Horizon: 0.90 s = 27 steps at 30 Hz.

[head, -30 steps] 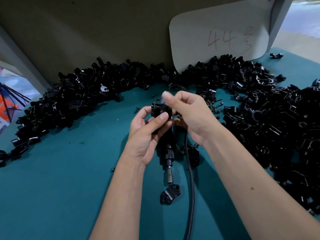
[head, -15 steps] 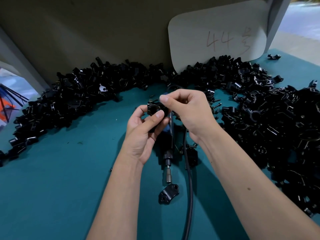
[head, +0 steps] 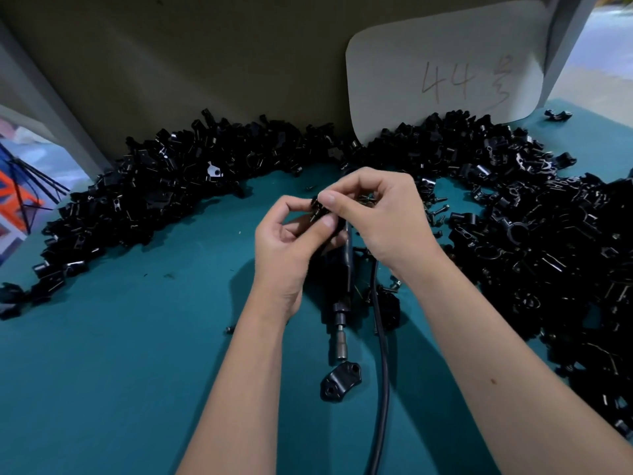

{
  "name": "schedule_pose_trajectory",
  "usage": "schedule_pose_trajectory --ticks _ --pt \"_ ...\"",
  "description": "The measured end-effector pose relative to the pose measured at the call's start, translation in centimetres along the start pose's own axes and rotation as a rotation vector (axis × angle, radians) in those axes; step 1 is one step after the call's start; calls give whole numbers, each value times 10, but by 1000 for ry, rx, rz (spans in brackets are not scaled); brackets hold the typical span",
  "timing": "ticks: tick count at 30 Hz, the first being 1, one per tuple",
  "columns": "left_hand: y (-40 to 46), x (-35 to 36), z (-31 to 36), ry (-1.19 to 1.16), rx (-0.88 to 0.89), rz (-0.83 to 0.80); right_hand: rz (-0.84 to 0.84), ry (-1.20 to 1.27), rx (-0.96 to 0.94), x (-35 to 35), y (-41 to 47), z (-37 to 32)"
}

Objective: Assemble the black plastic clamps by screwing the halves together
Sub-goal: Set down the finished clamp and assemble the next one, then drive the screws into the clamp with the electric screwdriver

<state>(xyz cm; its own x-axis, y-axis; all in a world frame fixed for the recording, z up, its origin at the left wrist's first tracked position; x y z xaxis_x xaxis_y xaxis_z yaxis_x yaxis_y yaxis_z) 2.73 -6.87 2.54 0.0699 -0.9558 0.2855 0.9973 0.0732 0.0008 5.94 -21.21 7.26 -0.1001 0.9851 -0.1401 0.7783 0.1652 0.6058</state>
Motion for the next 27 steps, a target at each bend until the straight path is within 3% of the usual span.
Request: schedule_pose_trajectory --ticks 9,11,15,16,18,20,22,24,27 --pt "0 -4 14 132 93 -11 -120 -527 -324 15 0 -24" --pt "0 -4 12 177 94 -16 -117 -595 -269 15 0 -19" --pt "5 -15 -1 73 -30 100 164 -405 38 -6 -8 0" --pt "5 -23 -5 0 -86 154 145 -457 121 -7 -11 8" --pt "6 -34 -14 -190 -200 201 -48 -722 220 2 -17 21" --pt "5 -37 -19 -386 -274 177 -226 -924 254 17 -23 25" --pt "4 -36 -20 -462 -308 149 -288 -1018 264 28 -26 24" --pt "4 -34 -21 -418 -330 159 -286 -981 315 28 -26 28" --pt "5 -35 -24 -443 -361 156 -274 -682 425 12 -24 43"
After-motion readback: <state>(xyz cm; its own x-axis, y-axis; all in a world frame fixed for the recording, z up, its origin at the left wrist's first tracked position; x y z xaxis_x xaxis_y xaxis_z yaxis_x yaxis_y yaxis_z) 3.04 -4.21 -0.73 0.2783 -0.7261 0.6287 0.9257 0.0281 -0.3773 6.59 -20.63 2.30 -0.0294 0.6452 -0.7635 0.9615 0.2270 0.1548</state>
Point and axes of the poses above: each hand's wrist, its own y-axis towards the middle knuckle, its own x-axis out of the palm, z = x × y, the point moved 9 cm from there along y, towards the middle knuckle, and after that the axes turned 13 degrees about -x, right-handed, at the moved point
